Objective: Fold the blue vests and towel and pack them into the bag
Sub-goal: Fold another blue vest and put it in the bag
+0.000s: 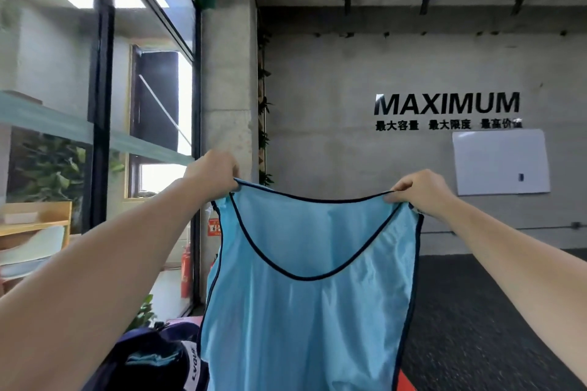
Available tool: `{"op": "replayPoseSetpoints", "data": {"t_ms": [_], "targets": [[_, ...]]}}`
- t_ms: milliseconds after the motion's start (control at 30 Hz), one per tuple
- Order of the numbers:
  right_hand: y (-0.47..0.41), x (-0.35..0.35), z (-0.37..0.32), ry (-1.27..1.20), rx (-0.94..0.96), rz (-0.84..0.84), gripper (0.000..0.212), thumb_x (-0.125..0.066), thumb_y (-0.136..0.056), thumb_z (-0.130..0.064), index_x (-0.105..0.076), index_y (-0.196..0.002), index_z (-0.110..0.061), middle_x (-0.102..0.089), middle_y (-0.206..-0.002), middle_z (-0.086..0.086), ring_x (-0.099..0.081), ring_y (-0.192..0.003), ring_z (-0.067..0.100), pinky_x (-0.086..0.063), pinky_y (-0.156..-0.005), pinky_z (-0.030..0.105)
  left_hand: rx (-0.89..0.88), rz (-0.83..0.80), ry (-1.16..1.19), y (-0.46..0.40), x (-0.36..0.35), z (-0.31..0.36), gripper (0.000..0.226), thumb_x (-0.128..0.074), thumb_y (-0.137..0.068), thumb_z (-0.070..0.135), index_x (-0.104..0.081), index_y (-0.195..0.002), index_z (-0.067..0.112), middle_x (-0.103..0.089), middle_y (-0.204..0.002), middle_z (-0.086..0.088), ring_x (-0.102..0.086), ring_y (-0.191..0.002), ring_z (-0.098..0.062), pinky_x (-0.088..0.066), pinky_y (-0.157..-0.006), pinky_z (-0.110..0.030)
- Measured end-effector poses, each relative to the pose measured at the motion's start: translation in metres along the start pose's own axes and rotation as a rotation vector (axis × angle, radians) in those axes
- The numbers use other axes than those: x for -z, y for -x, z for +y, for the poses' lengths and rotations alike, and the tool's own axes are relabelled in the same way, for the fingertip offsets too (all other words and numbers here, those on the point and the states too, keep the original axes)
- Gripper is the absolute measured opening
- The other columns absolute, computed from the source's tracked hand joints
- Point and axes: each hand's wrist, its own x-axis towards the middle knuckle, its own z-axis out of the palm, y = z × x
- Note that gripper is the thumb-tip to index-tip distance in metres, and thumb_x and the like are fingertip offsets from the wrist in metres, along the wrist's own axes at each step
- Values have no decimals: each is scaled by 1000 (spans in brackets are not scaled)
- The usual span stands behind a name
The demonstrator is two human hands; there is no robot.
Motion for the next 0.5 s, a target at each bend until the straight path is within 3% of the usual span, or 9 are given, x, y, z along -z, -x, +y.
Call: {"op": "replayPoseSetpoints", "data": {"t_ms": [100, 200, 367, 500], "targets": [[-11, -13, 7, -110, -55, -62, 11, -88, -76, -20, -80, -81, -13, -77, -77, 7, -73, -64, 16, -61, -61, 29, 13, -88, 6, -10, -18, -7, 13, -82, -80, 25, -75, -87, 17, -59, -74, 5, -55, -66, -13, -41, -55, -27], [-29, -31, 23, -195, -95, -93, 9, -85, -79, -13, -80, -86, -11, -78, -83, 9, -76, -77, 25, -63, -76, 40, 7, -211, -18, -24, -43, -14, 20, -85, -77, 25, -75, -90, 13, -61, -73, 4, -55, -67, -12, -39, -52, -23], [-61, -83, 60, -230, -168, -133, 8, -79, -85, -7, -78, -93, -9, -77, -88, 11, -75, -69, 25, -61, -61, 27, 5, -436, -39, -47, -107, -20, 21, -85, -78, 26, -74, -88, 12, -60, -65, 5, -54, -58, -8, -36, -43, -15], [-86, -143, 109, -244, -258, -190, 8, -77, -86, -5, -76, -94, -6, -76, -89, 13, -75, -72, 22, -62, -62, 28, 47, -576, 20, -61, -180, -30, 21, -87, -75, 23, -70, -83, 14, -60, -59, 5, -54, -50, -8, -35, -39, -12]]}}
